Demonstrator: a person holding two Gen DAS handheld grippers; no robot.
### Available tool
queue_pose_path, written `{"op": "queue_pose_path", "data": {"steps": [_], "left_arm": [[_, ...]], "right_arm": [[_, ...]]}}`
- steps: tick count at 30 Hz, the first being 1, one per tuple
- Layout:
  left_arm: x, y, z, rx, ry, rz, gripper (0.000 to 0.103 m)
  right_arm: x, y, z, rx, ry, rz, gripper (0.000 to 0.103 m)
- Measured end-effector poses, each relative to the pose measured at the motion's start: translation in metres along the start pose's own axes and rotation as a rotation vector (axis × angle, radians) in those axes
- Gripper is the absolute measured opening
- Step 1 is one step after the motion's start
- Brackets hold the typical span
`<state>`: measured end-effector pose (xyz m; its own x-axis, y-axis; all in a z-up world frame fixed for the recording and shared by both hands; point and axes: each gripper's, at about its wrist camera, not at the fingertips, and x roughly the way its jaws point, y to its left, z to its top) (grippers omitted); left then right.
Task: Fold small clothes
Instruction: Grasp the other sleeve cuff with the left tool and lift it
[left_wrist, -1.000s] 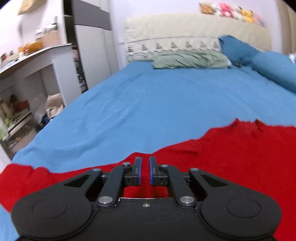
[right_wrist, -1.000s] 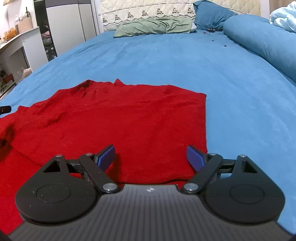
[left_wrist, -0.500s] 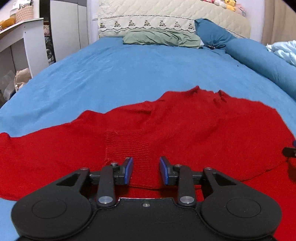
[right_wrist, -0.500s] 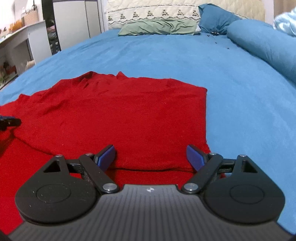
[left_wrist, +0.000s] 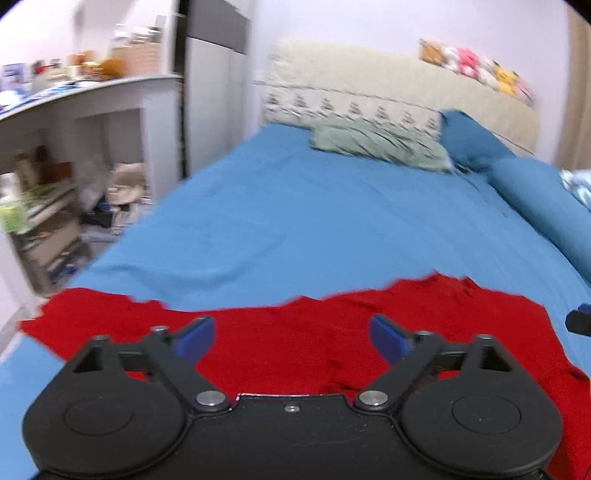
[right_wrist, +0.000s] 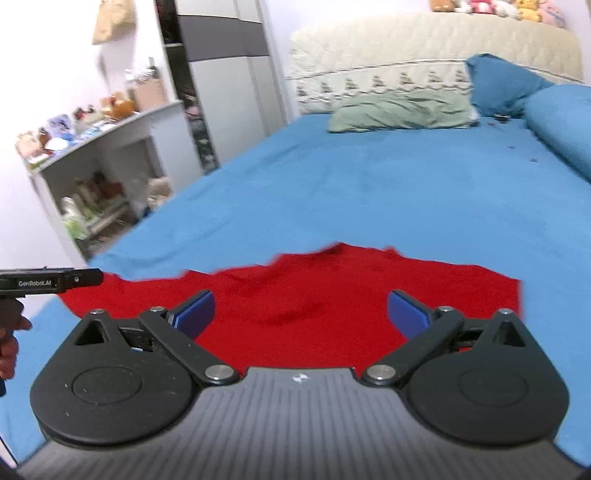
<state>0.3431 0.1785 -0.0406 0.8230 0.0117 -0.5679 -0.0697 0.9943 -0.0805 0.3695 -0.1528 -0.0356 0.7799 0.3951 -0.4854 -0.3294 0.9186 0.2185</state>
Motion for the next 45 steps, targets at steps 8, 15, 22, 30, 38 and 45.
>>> {"op": "queue_pose_path", "data": {"steps": [8, 15, 22, 30, 38, 45], "left_arm": [[-0.024, 0.104, -0.004, -0.163, 0.017, 0.128, 0.101], [0.003, 0.179, -0.03, -0.287, 0.063, 0.195, 0.101], [0.044, 0.237, -0.064, -0.532, 0.093, 0.115, 0.08], [0.074, 0.247, -0.049, -0.58, 0.009, 0.111, 0.063], [0.081, 0.259, -0.047, -0.685, -0.009, 0.151, 0.006], [0.034, 0.191, 0.01, -0.483, -0.135, 0.091, 0.006]], "right_arm": [[0.038, 0.074, -0.003, -0.063, 0.06, 0.061, 0.103], [0.08, 0.109, -0.024, -0.081, 0.136, 0.081, 0.103], [0.113, 0.124, -0.041, -0.121, 0.171, 0.075, 0.103], [0.134, 0.118, -0.054, -0.106, 0.181, 0.078, 0.103], [0.133, 0.103, -0.053, -0.075, 0.152, 0.069, 0.103], [0.1, 0.074, -0.032, -0.015, 0.063, 0.034, 0.103]]}}
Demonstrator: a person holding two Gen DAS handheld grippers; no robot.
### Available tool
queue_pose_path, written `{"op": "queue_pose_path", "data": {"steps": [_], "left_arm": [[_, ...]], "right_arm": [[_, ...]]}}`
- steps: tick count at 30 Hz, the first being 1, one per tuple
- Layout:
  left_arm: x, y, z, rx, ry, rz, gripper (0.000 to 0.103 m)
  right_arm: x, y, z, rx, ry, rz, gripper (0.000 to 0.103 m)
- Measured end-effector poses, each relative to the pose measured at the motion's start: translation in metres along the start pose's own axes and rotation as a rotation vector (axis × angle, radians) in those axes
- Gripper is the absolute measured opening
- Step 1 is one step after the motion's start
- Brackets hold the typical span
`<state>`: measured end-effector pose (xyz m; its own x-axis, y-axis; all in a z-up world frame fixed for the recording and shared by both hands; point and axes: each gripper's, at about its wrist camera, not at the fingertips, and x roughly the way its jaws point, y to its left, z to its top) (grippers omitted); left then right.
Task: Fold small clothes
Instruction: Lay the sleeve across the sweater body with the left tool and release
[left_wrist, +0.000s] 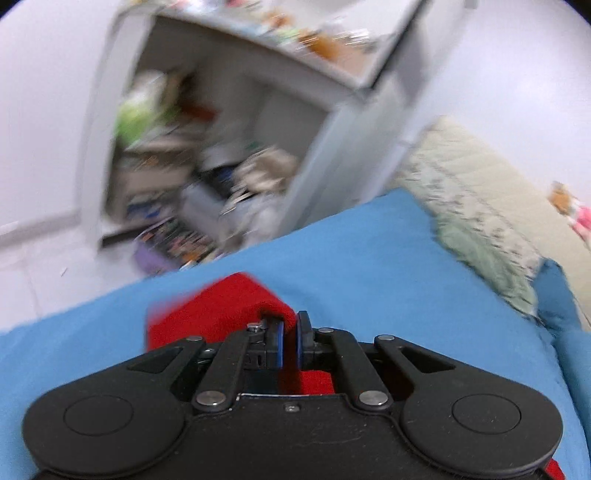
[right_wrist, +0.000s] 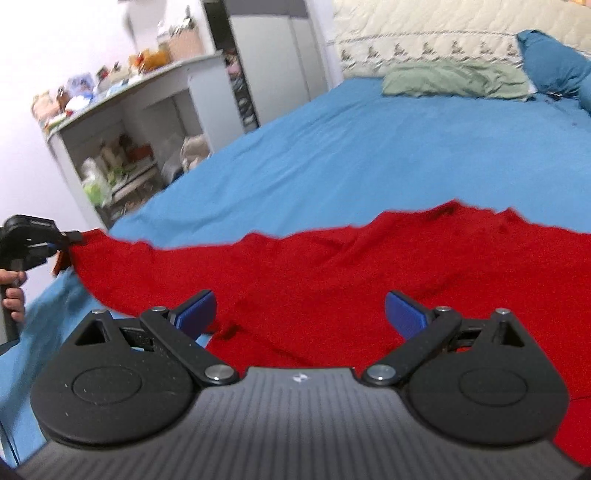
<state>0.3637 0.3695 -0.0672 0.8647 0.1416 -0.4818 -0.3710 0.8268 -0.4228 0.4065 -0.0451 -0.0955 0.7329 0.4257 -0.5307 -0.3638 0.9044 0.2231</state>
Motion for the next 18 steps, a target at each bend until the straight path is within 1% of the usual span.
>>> {"op": "queue_pose_path", "data": {"steps": [3, 5, 8, 10, 13, 14, 16, 18], "left_arm": [[-0.022, -0.067, 0.005, 0.094, -0.027, -0.113, 0.006], [-0.032, -0.112, 0.0, 0.136, -0.021, -0.205, 0.006], [-0.039, -0.181, -0.023, 0.202, 0.017, -0.32, 0.006], [-0.035, -0.224, -0.049, 0.236, 0.059, -0.381, 0.006], [-0.021, -0.276, -0.102, 0.297, 0.15, -0.427, 0.006], [-0.015, -0.289, -0.12, 0.313, 0.181, -0.432, 0.006], [0.0, -0.31, -0.158, 0.356, 0.251, -0.432, 0.006], [0.017, -0.323, -0.194, 0.404, 0.314, -0.413, 0.006]], "right_arm": [[-0.023, -0.018, 0.013, 0.02, -0.039, -0.027, 0.103], [-0.041, -0.033, 0.02, 0.028, -0.068, -0.049, 0.103], [-0.068, -0.058, 0.028, 0.046, -0.105, -0.087, 0.103], [-0.083, -0.075, 0.03, 0.057, -0.122, -0.116, 0.103], [-0.102, -0.106, 0.025, 0.073, -0.125, -0.156, 0.103], [-0.106, -0.114, 0.023, 0.075, -0.119, -0.169, 0.103], [-0.112, -0.133, 0.015, 0.078, -0.104, -0.198, 0.103], [-0.113, -0.148, 0.006, 0.091, -0.083, -0.214, 0.103]]}}
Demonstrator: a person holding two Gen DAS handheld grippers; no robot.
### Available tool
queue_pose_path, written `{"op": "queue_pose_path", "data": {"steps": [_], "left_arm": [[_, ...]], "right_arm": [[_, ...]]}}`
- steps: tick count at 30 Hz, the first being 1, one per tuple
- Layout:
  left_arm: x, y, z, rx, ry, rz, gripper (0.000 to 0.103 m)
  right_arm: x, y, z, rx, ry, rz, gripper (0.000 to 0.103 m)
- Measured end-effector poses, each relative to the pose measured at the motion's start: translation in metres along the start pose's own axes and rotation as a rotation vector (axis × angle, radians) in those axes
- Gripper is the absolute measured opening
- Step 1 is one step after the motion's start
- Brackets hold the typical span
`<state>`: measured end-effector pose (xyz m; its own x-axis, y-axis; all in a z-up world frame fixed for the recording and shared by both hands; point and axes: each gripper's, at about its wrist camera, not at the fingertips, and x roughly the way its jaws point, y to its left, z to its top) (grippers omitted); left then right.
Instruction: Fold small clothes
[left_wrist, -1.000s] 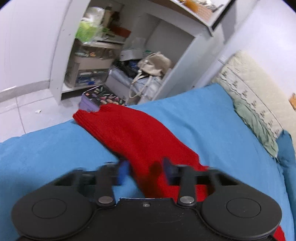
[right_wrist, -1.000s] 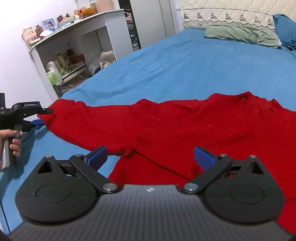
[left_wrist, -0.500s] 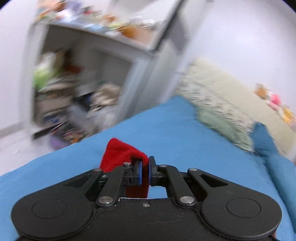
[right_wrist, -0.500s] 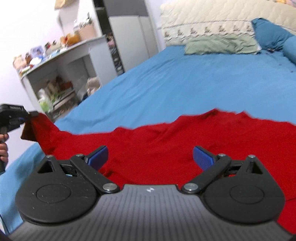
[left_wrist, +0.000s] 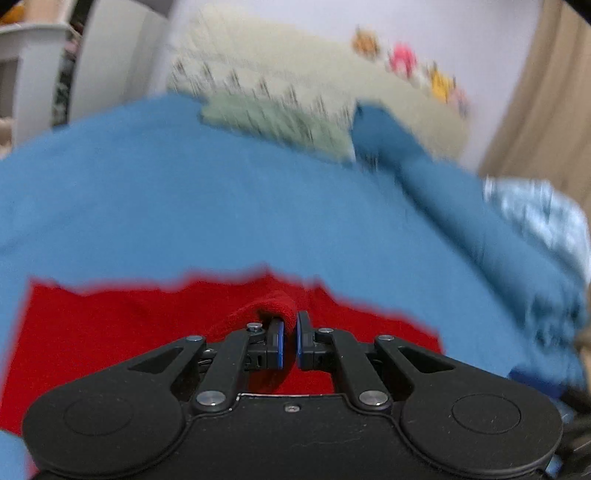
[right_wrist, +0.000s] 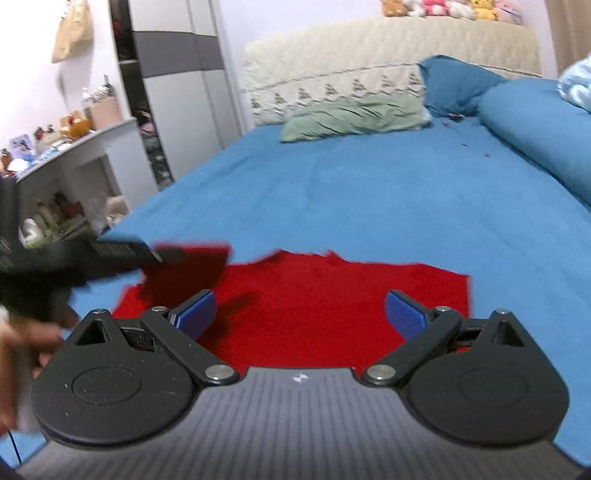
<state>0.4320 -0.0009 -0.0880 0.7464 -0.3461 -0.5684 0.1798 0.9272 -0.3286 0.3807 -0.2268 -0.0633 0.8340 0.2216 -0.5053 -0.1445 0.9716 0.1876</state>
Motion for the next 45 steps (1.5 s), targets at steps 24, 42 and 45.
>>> {"op": "queue_pose_path", "data": {"steps": [24, 42, 45], "left_arm": [[-0.097, 0.109, -0.074, 0.097, -0.013, 0.381, 0.093], [-0.081, 0.149, -0.078, -0.017, 0.003, 0.347, 0.092], [-0.081, 0.149, -0.078, -0.009, 0.0, 0.347, 0.092]], "right_arm": [[0.112, 0.101, -0.029, -0.391, 0.212, 0.018, 0.103], [0.112, 0.002, -0.046, 0.172, 0.163, -0.038, 0.06], [0.112, -0.007, -0.046, 0.213, 0.152, -0.009, 0.062]]}}
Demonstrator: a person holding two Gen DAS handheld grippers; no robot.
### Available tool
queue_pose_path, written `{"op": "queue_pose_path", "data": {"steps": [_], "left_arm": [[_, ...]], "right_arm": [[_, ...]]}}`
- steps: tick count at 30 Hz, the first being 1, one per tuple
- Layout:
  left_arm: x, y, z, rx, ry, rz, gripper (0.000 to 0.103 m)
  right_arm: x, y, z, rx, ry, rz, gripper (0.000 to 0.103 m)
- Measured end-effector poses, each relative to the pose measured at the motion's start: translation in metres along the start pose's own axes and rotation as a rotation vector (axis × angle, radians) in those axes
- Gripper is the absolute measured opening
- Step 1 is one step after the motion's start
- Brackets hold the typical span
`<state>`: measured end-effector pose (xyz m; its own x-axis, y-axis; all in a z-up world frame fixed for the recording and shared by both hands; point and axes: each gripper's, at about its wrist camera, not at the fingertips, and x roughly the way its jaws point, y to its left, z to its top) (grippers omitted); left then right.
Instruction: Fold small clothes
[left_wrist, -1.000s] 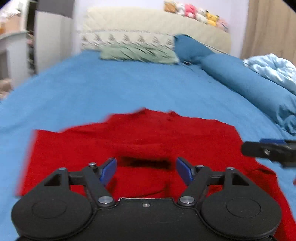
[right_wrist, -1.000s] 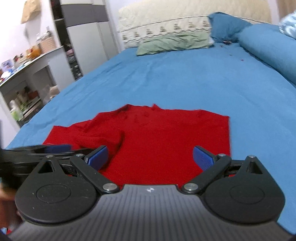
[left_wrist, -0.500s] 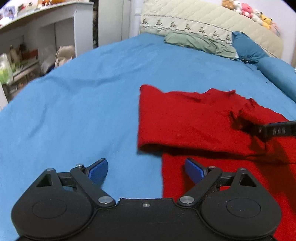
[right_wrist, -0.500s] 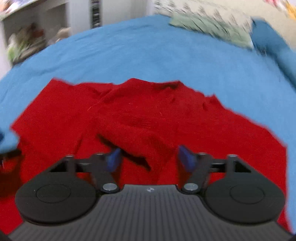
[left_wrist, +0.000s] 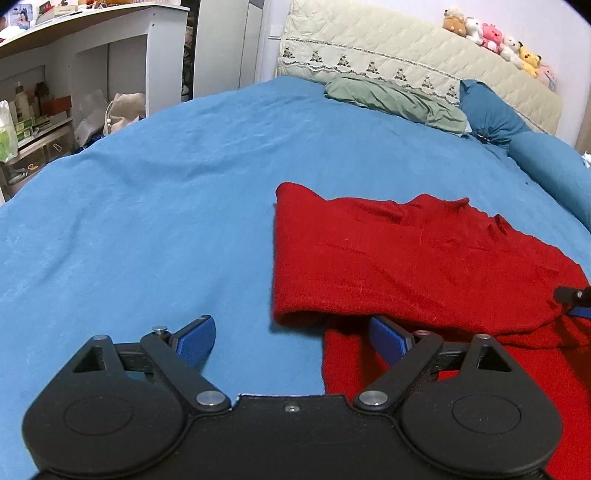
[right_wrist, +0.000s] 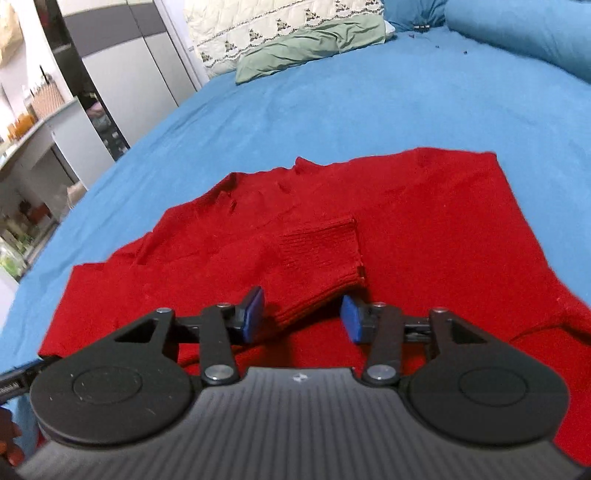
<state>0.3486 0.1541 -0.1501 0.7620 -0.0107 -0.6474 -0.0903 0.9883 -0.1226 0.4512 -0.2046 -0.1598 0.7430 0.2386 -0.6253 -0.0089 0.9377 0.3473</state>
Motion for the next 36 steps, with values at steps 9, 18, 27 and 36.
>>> {"op": "queue_pose_path", "data": {"steps": [9, 18, 27, 36], "left_arm": [[0.007, -0.001, 0.003, 0.013, -0.03, 0.02, 0.076], [0.016, -0.013, 0.006, 0.052, -0.026, -0.027, 0.047], [0.008, -0.012, 0.008, 0.055, 0.018, -0.008, 0.038], [-0.015, -0.059, 0.035, 0.144, -0.055, -0.178, 0.082]], "right_arm": [[-0.007, 0.007, 0.041, -0.01, -0.074, -0.006, 0.021], [-0.057, -0.039, 0.096, -0.009, -0.218, -0.1, 0.02], [-0.027, -0.084, 0.035, 0.031, -0.079, -0.156, 0.023], [-0.068, -0.063, 0.021, -0.141, -0.22, -0.141, 0.097]]}}
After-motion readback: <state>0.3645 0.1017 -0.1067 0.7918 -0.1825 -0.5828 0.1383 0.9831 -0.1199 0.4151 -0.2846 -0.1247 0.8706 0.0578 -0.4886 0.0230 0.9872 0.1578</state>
